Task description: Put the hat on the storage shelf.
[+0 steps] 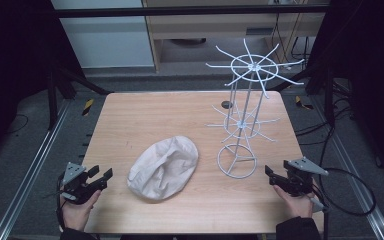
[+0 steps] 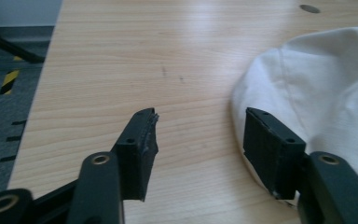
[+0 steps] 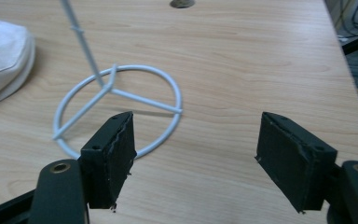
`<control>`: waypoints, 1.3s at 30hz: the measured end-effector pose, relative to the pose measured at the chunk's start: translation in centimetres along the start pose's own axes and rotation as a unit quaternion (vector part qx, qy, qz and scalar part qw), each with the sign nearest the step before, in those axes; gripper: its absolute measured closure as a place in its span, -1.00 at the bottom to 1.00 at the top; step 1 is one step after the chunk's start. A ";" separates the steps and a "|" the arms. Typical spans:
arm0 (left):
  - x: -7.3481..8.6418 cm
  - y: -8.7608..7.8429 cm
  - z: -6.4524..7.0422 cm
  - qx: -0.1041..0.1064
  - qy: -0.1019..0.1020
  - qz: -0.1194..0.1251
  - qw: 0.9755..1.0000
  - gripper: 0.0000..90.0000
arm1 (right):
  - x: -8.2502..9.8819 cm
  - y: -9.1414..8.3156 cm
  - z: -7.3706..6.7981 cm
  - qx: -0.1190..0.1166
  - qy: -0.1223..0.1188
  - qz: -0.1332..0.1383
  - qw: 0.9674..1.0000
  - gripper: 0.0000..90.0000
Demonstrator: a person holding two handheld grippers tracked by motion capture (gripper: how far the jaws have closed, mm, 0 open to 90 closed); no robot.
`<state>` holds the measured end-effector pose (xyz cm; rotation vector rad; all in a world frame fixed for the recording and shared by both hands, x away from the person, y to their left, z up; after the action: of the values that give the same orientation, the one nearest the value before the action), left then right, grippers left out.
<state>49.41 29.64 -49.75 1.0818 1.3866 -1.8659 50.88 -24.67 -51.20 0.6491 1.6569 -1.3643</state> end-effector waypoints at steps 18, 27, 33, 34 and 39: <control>0.1 -1.3 6.1 0.078 0.040 -0.027 0.996 0.83 | -0.8 -0.6 -3.1 -0.019 -0.031 -0.006 0.999 0.07; 0.2 -1.5 9.6 0.118 0.064 -0.033 0.990 0.95 | -0.9 -0.8 -3.6 -0.024 -0.034 -0.011 0.999 0.28; 0.6 -1.3 11.3 0.132 0.082 -0.044 0.987 0.98 | -1.1 -1.0 -3.8 -0.028 -0.035 -0.007 0.999 0.44; 0.6 -1.1 11.7 0.135 0.083 -0.046 0.986 0.99 | -1.2 -1.0 -4.0 -0.032 -0.035 -0.005 0.999 0.46; 1.0 -0.4 13.3 0.146 0.100 -0.059 0.983 0.99 | -1.2 -0.9 -4.4 -0.038 -0.043 -0.007 0.998 0.53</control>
<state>44.97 17.10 -48.59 1.3912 1.3384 -2.1440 49.44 -20.55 -49.60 0.5277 1.6399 -1.3143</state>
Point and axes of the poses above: each handheld gripper's, and its own axes: y roughly forward along the jaws, x roughly out of its underside, z roughly to its right, the point moved 10 cm from there along y, roughly forward along the jaws, and after that the axes turned 3 degrees about -y, right-handed, at the moved point
